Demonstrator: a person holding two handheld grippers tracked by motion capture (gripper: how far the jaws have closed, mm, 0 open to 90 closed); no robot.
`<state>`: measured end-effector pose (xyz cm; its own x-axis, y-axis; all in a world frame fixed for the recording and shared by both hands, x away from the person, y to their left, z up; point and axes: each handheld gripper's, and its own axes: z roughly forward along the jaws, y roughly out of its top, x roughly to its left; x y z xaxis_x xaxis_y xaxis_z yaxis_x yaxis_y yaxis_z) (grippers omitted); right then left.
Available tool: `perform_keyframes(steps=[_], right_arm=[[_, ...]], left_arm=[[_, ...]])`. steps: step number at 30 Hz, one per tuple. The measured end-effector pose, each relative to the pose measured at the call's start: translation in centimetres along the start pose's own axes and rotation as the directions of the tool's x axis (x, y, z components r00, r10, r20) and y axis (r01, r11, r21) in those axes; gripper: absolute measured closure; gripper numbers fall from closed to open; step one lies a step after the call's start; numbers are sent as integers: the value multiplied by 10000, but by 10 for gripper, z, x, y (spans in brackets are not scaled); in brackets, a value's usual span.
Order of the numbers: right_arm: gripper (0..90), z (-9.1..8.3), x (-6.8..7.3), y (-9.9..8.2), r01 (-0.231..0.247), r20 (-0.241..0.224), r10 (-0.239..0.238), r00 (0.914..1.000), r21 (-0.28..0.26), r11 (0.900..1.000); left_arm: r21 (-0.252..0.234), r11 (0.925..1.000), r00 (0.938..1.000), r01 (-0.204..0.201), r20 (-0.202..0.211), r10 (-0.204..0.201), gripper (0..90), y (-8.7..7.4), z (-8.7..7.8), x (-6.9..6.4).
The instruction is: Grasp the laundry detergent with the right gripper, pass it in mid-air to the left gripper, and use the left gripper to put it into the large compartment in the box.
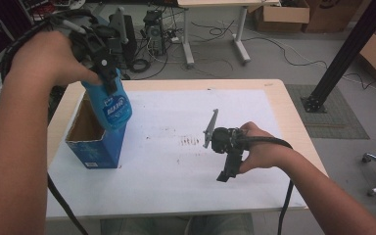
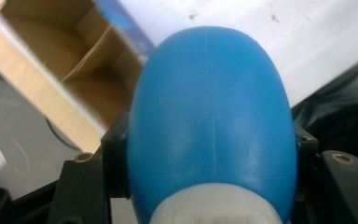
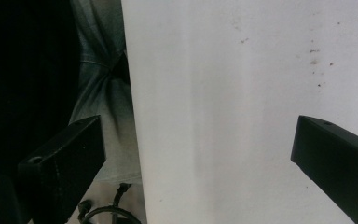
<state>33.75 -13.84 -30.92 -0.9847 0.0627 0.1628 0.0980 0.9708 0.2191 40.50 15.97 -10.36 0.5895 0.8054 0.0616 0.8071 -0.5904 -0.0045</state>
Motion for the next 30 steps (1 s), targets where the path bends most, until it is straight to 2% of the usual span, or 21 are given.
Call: perform_keyframes(steps=[1,3,4,7,8,10,11,12,15,18,22,24,25,26,30], right_arm=[[28,0,0,0,0,0,0,10000,0,10000],[28,-2,1,0,7,62,-7,10000,18,10000],[27,-4,1,-1,34,68,-35,10000,91,10000],[28,-6,2,-1,30,93,-32,10000,157,9999],[28,-7,2,-1,36,105,-38,9999,208,9998],[27,-8,2,-2,51,142,-55,9999,259,9997],[27,-9,2,-2,54,173,-59,9998,261,9996],[27,-10,2,-2,60,151,-64,9999,238,9997],[27,-12,3,-3,66,209,-71,9998,228,9997],[27,-15,5,-5,67,224,-72,9997,205,9998],[27,-16,5,-8,-14,249,10,9997,167,9999],[27,-17,4,-10,-37,269,32,9996,159,9999],[27,-17,4,-10,-37,269,32,9996,159,9999],[27,-17,3,-11,-64,249,60,9997,158,9999],[27,-15,3,-13,-126,243,123,9996,111,9999]], left_arm=[[56,9994,9994,333,12,-333,385,-1,-3,4],[94,9941,9940,1083,153,-1084,385,-4,-8,13],[93,9885,9881,1511,280,-1513,385,-6,-11,18],[75,9751,9741,2215,440,-2216,385,-10,-16,26],[101,9688,9677,2475,468,-2477,385,-11,-17,29],[120,9533,9521,3019,467,-3021,384,-14,-20,35],[58,9421,9411,3352,443,-3351,385,-15,-21,38],[-29,9261,9253,3773,421,-3768,384,-18,-23,41],[-166,8950,8950,4458,264,-4453,385,-22,-25,49],[-157,8739,8740,4859,60,-4859,385,-24,-24,55],[-86,8567,8567,5158,-20,-5159,385,-25,-17,62],[-32,8510,8510,5251,-64,-5251,385,-26,-8,66],[-32,8510,8510,5251,-64,-5251,385,-26,-8,66],[-35,8461,8460,5331,-128,-5331,385,-26,-2,69],[93,8429,8429,5379,-238,-5376,385,-25,9,71]])
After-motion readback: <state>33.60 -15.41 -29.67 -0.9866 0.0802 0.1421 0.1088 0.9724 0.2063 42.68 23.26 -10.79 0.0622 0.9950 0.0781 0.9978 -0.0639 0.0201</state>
